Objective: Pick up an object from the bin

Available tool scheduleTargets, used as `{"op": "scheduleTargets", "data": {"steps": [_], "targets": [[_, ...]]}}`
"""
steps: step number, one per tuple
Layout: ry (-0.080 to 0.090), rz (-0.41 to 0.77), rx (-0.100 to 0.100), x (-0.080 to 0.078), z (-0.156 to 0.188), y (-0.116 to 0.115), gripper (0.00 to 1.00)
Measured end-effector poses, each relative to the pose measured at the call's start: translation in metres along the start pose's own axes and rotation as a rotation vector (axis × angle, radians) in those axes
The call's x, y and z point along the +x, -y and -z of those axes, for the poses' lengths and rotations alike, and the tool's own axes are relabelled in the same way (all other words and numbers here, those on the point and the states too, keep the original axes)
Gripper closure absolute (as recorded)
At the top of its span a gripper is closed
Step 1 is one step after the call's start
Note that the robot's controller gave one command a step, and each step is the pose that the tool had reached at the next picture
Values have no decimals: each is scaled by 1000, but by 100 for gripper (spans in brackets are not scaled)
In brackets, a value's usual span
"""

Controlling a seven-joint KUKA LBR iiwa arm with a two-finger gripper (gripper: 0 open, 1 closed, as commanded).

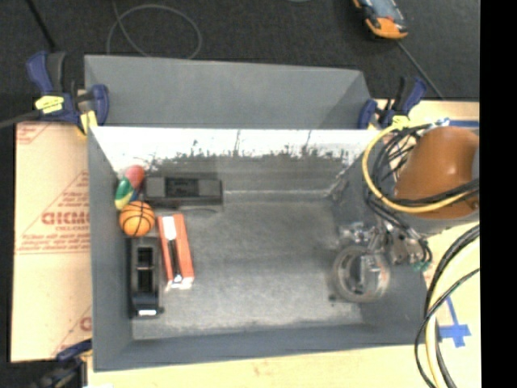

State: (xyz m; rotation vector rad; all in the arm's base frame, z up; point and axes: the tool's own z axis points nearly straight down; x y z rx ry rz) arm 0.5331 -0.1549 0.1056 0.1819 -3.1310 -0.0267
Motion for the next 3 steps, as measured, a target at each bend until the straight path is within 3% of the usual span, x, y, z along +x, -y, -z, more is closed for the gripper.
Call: {"op": "scheduleTargets", "data": {"steps": [1, 3], "targets": [[0, -1, 0, 0, 0, 0, 100], [8, 10, 20, 0, 110, 4, 100]]}}
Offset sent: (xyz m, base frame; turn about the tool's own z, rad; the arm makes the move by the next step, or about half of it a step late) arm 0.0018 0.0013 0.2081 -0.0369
